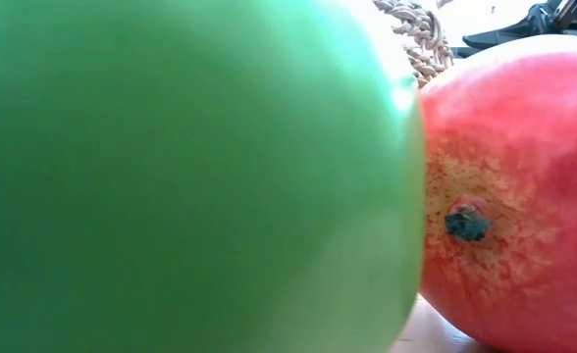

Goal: Build produce basket
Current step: Put the pear into the basket

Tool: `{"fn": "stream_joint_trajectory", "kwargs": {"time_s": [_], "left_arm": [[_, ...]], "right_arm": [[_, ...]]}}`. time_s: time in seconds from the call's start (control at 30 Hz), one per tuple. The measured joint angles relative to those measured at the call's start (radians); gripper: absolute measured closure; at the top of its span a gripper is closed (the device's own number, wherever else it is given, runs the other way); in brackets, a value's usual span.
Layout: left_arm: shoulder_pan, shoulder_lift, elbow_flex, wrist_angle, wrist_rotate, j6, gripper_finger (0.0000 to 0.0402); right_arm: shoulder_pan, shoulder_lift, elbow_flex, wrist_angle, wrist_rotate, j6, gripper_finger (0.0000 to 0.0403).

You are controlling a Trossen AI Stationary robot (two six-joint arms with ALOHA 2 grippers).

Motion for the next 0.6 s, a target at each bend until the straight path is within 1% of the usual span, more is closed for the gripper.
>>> {"fn": "stream_joint_trajectory", "kwargs": {"time_s": [0.07,0.13,0.43,0.53,0.6], "left_arm": [[0.0,0.006,0.0,0.0,0.02,-0.107,0.0115],[0.0,0.02,0.0,0.003,0.066,-0.188,0.0115],[0.0,0.15,-0.001,0.019,0.244,-0.48,0.0115],[-0.007,0.205,-0.001,0.08,0.303,-0.548,0.0115],[-0.024,0.245,-0.001,0.129,0.325,-0.575,0.0115]], "right_arm": [[0.0,0.0,0.0,0.0,0.0,0.0,0.0338],[0.0,0.0,0.0,0.0,0.0,0.0,0.0338],[0.0,0.0,0.0,0.0,0.0,0.0,0.0338],[0.0,0.0,0.0,0.0,0.0,0.0,0.0338],[0.0,0.0,0.0,0.0,0.0,0.0,0.0338]]}}
